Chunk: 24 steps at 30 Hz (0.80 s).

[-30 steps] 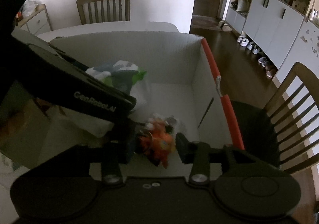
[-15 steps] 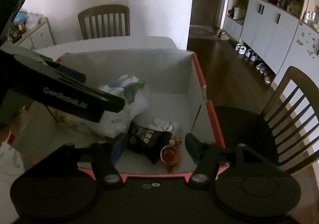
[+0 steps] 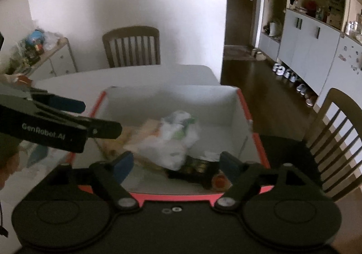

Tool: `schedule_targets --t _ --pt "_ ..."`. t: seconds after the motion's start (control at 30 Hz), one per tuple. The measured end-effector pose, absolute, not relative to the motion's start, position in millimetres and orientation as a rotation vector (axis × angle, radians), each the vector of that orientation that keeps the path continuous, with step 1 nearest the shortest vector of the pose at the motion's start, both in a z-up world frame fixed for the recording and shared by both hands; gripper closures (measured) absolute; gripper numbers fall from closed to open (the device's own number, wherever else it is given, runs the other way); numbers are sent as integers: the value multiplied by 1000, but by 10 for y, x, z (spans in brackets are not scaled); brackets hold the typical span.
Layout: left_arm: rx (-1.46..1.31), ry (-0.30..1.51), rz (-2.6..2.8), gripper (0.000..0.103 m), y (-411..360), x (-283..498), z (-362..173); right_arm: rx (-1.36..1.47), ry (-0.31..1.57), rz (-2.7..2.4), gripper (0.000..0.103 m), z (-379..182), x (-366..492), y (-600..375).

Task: Organize objects
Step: 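Move both tools back from the box to the tape dispenser and pink packet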

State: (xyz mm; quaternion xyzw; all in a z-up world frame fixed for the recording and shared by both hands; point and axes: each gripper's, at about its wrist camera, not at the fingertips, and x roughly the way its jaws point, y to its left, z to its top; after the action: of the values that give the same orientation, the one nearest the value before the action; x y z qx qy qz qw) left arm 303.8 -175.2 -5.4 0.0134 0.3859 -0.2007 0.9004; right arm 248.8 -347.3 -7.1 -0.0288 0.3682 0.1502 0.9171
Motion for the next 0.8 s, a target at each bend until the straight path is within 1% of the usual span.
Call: schedule_targets --t 0.07,0.13,0.23,0.5,0.53,0.57,0.6,0.8 --pt "3 794 -418 11 -1609 2965 -9 -63 749 321 12 -20 2417 -3347" --pt "-12 791 -411 11 -1447 2890 29 -64 742 323 5 20 2354 -3201" --pt "-24 793 -396 11 -1191 2791 45 -59 736 318 2 62 2280 -3000" --pt "-27 784 -346 11 -496 2514 31 -67 737 336 1 97 2143 -2478" --pt "-27 784 -338 9 -428 2490 25 -68 738 338 1 96 2134 -2390" --pt "-26 782 -331 3 -348 2469 19 -68 740 342 1 97 2124 -2329" --pt "-23 780 -324 0 -267 2446 12 -69 742 345 1 96 2116 -2264" --pt "-28 784 -299 0 191 2339 -73 -83 744 377 0 85 2091 -1826"
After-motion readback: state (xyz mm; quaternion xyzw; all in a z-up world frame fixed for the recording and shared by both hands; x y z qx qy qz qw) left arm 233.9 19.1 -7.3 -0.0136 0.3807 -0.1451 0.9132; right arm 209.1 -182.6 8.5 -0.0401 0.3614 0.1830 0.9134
